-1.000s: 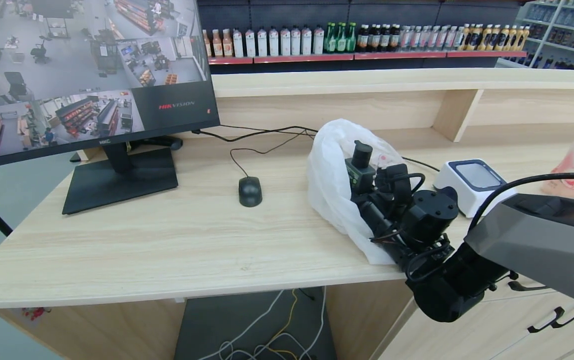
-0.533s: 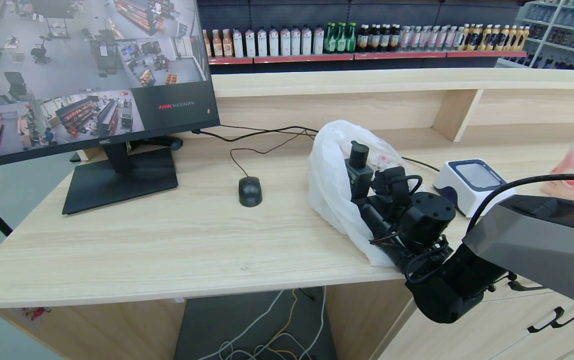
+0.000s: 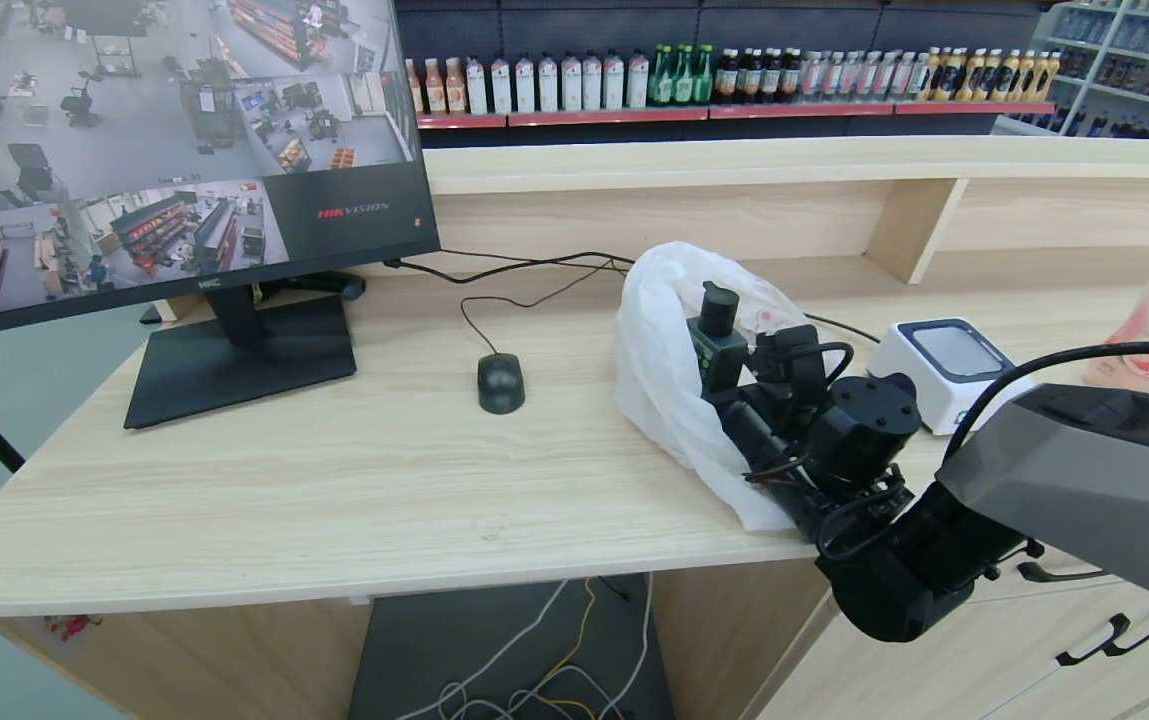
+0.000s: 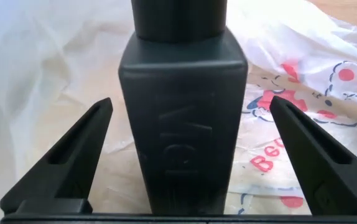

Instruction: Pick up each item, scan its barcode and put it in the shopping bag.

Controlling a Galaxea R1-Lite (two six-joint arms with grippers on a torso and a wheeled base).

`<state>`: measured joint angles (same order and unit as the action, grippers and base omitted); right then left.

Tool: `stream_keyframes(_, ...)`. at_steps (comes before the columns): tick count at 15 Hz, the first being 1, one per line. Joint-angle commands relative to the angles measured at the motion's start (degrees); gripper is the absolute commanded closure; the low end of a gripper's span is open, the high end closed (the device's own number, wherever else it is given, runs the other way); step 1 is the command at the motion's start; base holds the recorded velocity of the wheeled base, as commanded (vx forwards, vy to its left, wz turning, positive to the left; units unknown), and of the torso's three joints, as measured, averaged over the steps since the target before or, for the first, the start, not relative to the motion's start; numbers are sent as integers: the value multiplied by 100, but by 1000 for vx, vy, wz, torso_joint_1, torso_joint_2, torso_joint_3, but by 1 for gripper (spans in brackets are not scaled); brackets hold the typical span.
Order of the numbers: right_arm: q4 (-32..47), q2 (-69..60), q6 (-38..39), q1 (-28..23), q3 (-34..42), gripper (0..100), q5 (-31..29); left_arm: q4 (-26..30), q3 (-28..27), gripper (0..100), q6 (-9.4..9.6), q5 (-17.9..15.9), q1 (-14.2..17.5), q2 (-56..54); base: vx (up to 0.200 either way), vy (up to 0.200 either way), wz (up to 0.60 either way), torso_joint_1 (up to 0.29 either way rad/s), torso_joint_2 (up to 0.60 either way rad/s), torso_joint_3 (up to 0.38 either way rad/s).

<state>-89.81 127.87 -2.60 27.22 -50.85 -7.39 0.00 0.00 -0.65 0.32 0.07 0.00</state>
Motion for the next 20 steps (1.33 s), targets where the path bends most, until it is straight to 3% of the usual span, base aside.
stream_keyframes(1,-19,-166,-13,11,31,0,0,0,0,0,3,3,1,0,0,0,0,0,0,0)
stream_keyframes(11,-19,-851,-145,29,180,0,9,0,0,0,-6,3,1,0,0,0,0,0,0,0)
stream_keyframes(20,-19,-2706,-136,354,1411,0,36,0,0,0,-6,3,1,0,0,0,0,0,0,0)
